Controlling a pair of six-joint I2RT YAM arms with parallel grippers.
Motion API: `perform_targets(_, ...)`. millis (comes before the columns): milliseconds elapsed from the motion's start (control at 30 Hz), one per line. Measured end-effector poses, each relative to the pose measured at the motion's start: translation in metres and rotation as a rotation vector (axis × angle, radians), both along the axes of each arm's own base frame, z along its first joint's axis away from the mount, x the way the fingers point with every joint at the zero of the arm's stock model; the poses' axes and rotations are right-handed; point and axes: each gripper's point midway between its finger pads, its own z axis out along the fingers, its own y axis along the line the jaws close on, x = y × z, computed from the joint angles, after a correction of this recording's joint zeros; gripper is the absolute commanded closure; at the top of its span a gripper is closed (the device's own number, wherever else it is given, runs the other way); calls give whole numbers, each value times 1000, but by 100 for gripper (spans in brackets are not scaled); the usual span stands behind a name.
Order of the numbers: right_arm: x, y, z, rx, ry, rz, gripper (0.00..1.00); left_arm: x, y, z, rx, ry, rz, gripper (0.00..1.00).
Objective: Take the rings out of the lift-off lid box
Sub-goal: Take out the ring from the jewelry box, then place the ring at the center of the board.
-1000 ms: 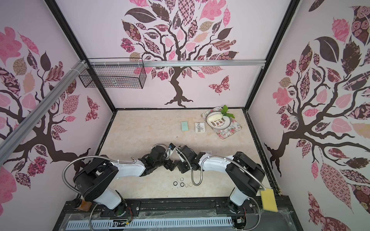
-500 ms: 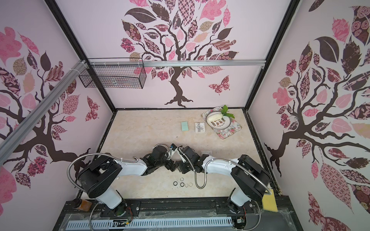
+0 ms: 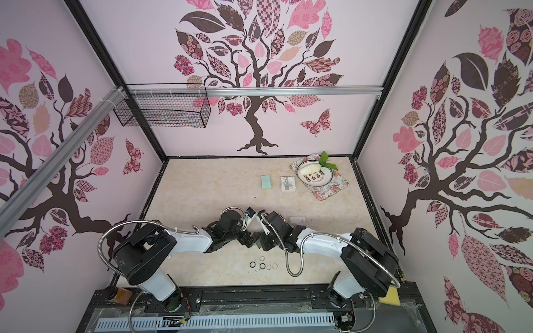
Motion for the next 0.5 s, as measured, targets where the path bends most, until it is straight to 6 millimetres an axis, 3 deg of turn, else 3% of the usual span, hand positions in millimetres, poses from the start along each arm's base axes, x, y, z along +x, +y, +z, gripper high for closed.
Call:
perform_targets(267,-4,-2,13,53,-17,3,100,0,-1,0,5,6,-2,2)
perform_targets(500,-23,-16,54,167,-80,25,100,1,-1,3,19,-1,-10,2)
